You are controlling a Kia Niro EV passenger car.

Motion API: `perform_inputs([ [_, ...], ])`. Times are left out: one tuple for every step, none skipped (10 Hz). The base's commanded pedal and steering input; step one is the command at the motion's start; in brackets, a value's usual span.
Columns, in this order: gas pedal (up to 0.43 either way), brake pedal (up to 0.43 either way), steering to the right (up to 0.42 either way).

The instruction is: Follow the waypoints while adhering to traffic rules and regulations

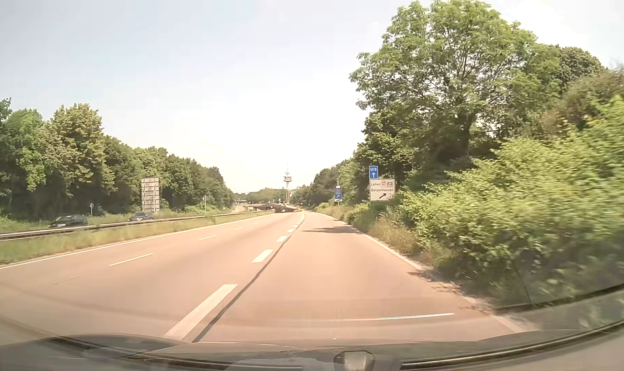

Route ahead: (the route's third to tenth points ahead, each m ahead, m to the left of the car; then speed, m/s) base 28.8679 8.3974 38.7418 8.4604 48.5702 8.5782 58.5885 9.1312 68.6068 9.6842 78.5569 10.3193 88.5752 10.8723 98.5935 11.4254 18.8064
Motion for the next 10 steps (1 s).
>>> perform_inputs([
  [0.118, 0.0, -0.004],
  [0.11, 0.0, -0.004],
  [0.11, 0.0, -0.005],
  [0.11, 0.0, -0.005],
  [0.11, 0.0, -0.005],
  [0.11, 0.0, -0.005],
  [0.11, 0.0, -0.005],
  [0.11, 0.0, -0.005],
  [0.11, 0.0, -0.005],
  [0.11, 0.0, -0.005],
])
